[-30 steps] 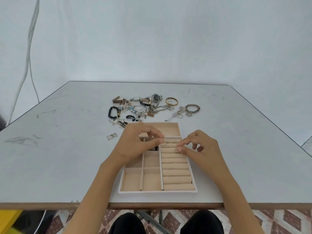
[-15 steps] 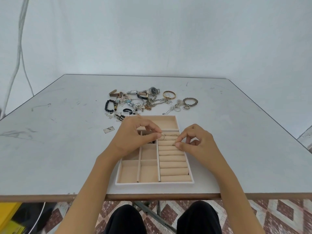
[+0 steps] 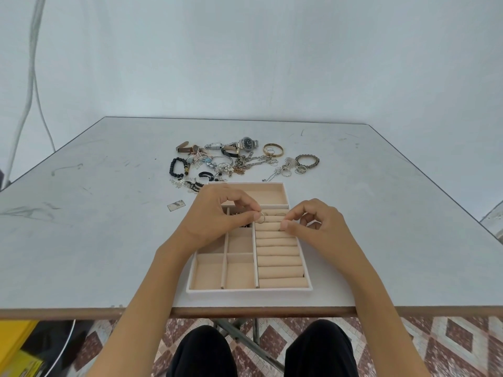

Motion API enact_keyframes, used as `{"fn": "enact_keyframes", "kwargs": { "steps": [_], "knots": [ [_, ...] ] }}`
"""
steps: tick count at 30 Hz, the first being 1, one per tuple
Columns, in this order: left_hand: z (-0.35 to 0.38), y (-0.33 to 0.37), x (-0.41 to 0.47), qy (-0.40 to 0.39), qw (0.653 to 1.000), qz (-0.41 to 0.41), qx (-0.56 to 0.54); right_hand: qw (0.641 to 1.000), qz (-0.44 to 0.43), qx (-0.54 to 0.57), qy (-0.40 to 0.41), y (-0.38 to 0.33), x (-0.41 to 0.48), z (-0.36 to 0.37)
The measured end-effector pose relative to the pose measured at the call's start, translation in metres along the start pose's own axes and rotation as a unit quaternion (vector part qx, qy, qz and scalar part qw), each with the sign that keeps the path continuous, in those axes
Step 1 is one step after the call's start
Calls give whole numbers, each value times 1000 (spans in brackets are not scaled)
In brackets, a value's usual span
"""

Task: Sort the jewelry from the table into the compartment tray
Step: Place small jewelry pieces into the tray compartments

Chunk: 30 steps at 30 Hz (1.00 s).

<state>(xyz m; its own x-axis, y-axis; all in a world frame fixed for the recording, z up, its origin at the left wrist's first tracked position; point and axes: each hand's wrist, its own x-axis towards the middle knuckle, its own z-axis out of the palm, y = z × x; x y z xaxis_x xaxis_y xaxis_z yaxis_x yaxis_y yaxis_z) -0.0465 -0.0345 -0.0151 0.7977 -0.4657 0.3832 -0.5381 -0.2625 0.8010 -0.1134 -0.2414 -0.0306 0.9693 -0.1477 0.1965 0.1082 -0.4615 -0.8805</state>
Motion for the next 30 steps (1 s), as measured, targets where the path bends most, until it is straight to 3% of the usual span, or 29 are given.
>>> {"fn": "enact_keyframes", "kwargs": {
  "steps": [14,17,21,26,30],
  "knots": [
    [1,3,0,-13,1000,2,0,1000,-8,-5,0,3,2,1],
    [2,6,1,-8,1000,6,2,999,-7,9,50,3,3,0],
    [1,7,1,-13,999,23,32,985,-34,-119,120,7,0,-2],
    [2,6,3,-18,994,61,84,949,26,-313,-26,14,-6,-2],
    [4,4,3,-28,977,101,186,941,39,-332,-51,14,-6,-2]
  ]
}}
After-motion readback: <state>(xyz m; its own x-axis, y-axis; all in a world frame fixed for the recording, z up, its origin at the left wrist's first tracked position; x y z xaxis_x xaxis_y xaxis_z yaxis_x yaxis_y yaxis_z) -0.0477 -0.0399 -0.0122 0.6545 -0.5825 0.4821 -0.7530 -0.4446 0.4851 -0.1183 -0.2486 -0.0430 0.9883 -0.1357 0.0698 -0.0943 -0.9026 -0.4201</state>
